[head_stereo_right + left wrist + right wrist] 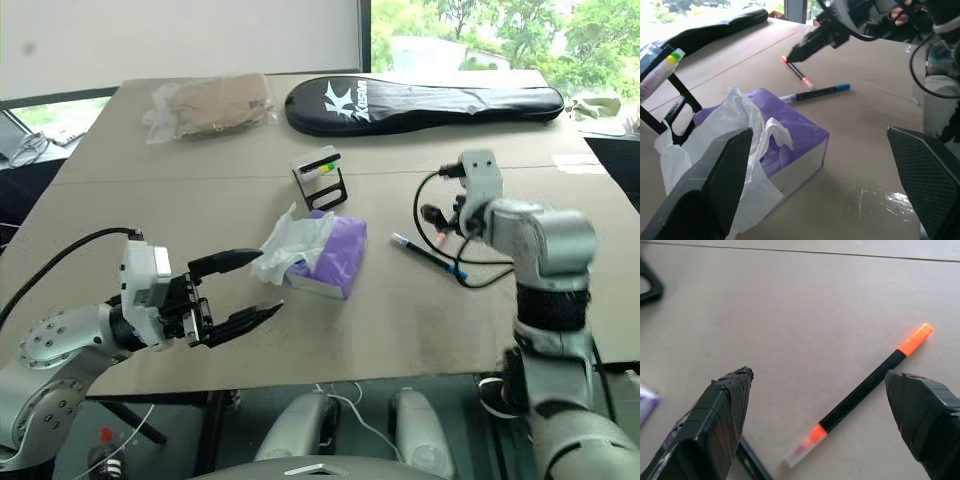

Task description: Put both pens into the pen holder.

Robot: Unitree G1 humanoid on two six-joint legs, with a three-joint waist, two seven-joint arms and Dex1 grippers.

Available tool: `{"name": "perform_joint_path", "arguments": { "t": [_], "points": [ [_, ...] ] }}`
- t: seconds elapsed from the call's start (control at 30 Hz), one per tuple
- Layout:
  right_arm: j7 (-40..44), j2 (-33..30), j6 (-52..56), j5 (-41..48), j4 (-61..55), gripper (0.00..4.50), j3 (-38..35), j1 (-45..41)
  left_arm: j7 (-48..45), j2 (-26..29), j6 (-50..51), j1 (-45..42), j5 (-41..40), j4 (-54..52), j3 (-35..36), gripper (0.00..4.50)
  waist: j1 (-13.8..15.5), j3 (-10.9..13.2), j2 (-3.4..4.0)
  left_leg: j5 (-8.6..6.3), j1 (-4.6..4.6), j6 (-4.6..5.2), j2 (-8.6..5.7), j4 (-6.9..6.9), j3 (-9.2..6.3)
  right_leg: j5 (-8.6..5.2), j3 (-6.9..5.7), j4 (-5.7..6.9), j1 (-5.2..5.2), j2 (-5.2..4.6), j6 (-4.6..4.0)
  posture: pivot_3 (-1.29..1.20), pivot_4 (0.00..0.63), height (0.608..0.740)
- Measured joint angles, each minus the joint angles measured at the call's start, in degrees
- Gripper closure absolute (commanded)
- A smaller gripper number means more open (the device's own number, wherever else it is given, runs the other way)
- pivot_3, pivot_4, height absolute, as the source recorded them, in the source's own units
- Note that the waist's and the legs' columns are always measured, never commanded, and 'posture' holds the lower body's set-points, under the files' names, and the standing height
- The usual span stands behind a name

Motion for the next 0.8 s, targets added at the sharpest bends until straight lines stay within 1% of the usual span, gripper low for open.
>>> {"name": "perform_joint_path", "arguments": {
  "t": [0.07,0.17,0.2,0.27,0.3,0.37,0.43,0.47,0.5,0.53,0.6,0.63,0.67,0.7,0.73,0.8],
  "points": [
    [-1.8,1.2,0.4,-1.5,5.7,0.00,0.7,-1.6,0.7,0.8,1.3,-3.1,-2.4,-0.7,0.0,0.03,0.1,0.0,0.01,0.02,-0.10,-0.03,-0.10,-0.02,-0.02,0.00,-0.04,-0.07,-0.03,-0.08,0.02,0.00,0.150,0.740],
    [-3.0,0.9,0.6,-3.4,10.6,0.77,1.7,-2.6,2.4,1.0,2.3,-6.9,-4.9,-0.7,0.1,0.00,-0.2,0.0,0.01,0.09,-0.18,-0.14,-0.15,0.00,0.09,0.01,-0.11,-0.13,-0.09,-0.11,0.05,0.00,0.150,0.740],
    [-2.9,0.4,0.2,-3.8,11.4,1.24,2.8,-2.7,3.2,0.9,2.7,-8.4,-5.7,-0.4,0.1,0.00,-0.3,0.0,0.01,0.08,-0.16,-0.13,-0.15,0.00,0.11,0.01,-0.11,-0.13,-0.09,-0.10,0.06,0.00,0.150,0.740],
    [-2.3,-0.3,0.0,-4.0,11.6,1.79,4.1,-2.8,4.1,0.6,2.7,-10.5,-6.7,-0.2,0.1,0.00,-0.4,0.0,0.00,-0.04,-0.11,0.07,-0.13,-0.01,0.09,0.01,-0.14,-0.08,-0.07,-0.07,0.05,0.00,0.150,0.740],
    [-1.6,-0.7,-0.3,-4.0,11.6,2.19,5.2,-2.7,4.7,0.4,2.7,-11.3,-6.9,0.2,0.0,0.00,-0.5,0.0,0.00,-0.04,-0.06,0.08,-0.12,-0.03,0.09,0.00,-0.14,-0.04,-0.06,-0.04,0.05,0.00,0.150,0.740],
    [-0.8,-1.0,-0.4,-3.9,11.4,2.91,6.2,-2.5,5.4,0.2,2.8,-11.6,-7.1,0.3,0.0,0.00,-0.5,0.0,0.00,-0.04,0.00,0.08,-0.10,-0.03,0.08,0.00,-0.14,0.00,-0.02,0.00,0.04,0.00,0.150,0.740],
    [0.0,-1.4,-0.7,-3.9,11.0,3.77,7.0,-2.2,6.2,-0.2,3.2,-11.7,-7.2,0.3,-0.2,0.00,-0.4,0.0,0.00,-0.05,0.05,0.09,-0.10,-0.02,0.07,0.00,-0.16,0.00,0.04,0.00,0.05,0.00,0.150,0.740],
    [0.3,-1.5,-0.9,-3.9,10.7,3.92,7.2,-1.9,7.2,-0.4,3.6,-11.8,-7.3,0.3,-0.5,0.00,-0.3,0.0,-0.01,-0.05,0.05,0.09,-0.12,0.00,0.05,0.00,-0.19,0.00,0.08,0.02,0.05,0.00,0.150,0.740],
    [0.4,-1.6,-1.2,-3.9,9.9,4.40,7.3,-1.2,9.1,-1.2,4.5,-12.2,-8.2,0.3,-0.9,0.00,-0.2,0.0,-0.01,-0.04,0.07,0.10,-0.15,0.02,0.01,0.00,-0.23,0.00,0.14,0.01,0.07,0.00,0.150,0.740],
    [0.5,-1.9,-1.9,-3.9,8.7,4.49,7.1,-0.1,12.3,-2.4,6.1,-13.6,-10.0,0.3,-1.4,0.00,0.1,0.0,-0.03,-0.05,0.06,0.10,-0.19,0.09,-0.08,0.00,-0.31,-0.01,0.19,0.01,0.08,0.00,0.150,0.740],
    [0.8,-2.0,-3.2,-3.8,7.4,4.49,6.5,1.3,16.9,-3.2,8.5,-15.6,-13.0,0.4,-1.9,0.00,0.1,0.0,-0.06,-0.05,0.03,0.11,-0.21,0.17,-0.13,0.01,-0.35,-0.01,0.22,-0.01,0.10,0.00,0.150,0.740],
    [1.9,-2.2,-4.0,-2.9,5.6,4.49,5.0,2.8,21.3,-3.1,11.2,-17.4,-16.5,0.6,-2.1,0.00,0.1,0.0,-0.05,-0.05,0.03,0.11,-0.22,0.17,-0.13,0.01,-0.36,0.00,0.22,-0.01,0.10,0.00,0.150,0.740],
    [4.5,-3.1,-5.0,-0.6,2.0,4.49,2.7,5.3,28.2,-2.4,15.2,-20.2,-23.1,1.7,-2.8,0.00,0.3,0.0,-0.06,-0.05,-0.01,0.11,-0.22,0.18,-0.24,0.01,-0.38,0.01,0.21,-0.06,0.11,0.00,0.150,0.740],
    [6.0,-3.4,-5.3,0.8,0.0,4.49,1.9,6.4,31.7,-2.0,16.8,-21.5,-26.5,2.6,-3.0,0.00,0.2,0.0,-0.05,-0.05,-0.05,0.11,-0.18,0.21,-0.26,0.01,-0.36,0.01,0.16,-0.10,0.12,0.00,0.150,0.740],
    [9.3,-3.8,-6.2,4.0,-5.2,4.49,-0.5,7.9,38.3,-1.7,19.1,-24.1,-34.2,5.2,-4.2,0.00,-0.2,0.1,0.00,-0.05,-0.05,0.11,-0.18,0.20,-0.24,0.01,-0.39,0.06,0.14,-0.10,0.12,0.00,0.150,0.740],
    [14.5,-4.0,-6.4,10.8,-14.1,4.49,-4.6,10.0,45.6,-2.6,20.0,-27.6,-44.2,8.9,-7.0,0.00,-0.4,0.1,0.04,-0.05,-0.05,0.11,-0.12,0.16,-0.22,0.01,-0.37,0.07,0.09,-0.07,0.12,0.00,0.150,0.740]
  ]
}}
